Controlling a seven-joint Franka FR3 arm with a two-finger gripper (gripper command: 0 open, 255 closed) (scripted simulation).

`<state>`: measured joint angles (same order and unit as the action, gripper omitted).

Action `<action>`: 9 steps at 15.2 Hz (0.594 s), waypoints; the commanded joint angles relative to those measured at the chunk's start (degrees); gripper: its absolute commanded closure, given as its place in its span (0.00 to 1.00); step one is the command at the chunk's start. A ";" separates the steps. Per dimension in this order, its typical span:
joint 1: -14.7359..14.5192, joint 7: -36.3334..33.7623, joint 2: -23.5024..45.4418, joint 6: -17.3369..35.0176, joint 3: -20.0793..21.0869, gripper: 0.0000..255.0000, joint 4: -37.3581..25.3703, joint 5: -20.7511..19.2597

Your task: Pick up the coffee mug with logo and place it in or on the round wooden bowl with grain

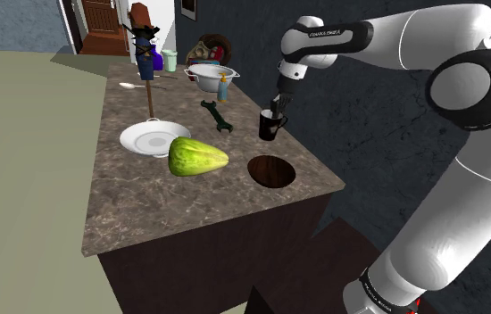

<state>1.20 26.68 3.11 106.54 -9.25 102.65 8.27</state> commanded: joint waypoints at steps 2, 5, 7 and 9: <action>-1.10 -2.26 -6.63 0.96 0.96 1.00 7.19 -1.06; -1.92 -4.62 -13.04 1.20 2.20 1.00 13.50 -1.85; -2.30 -5.95 -16.51 1.08 2.99 1.00 16.69 -2.14; -2.28 -5.76 -16.36 2.61 3.01 1.00 18.08 -2.06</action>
<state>-0.99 21.10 -12.96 108.36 -6.40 119.68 6.19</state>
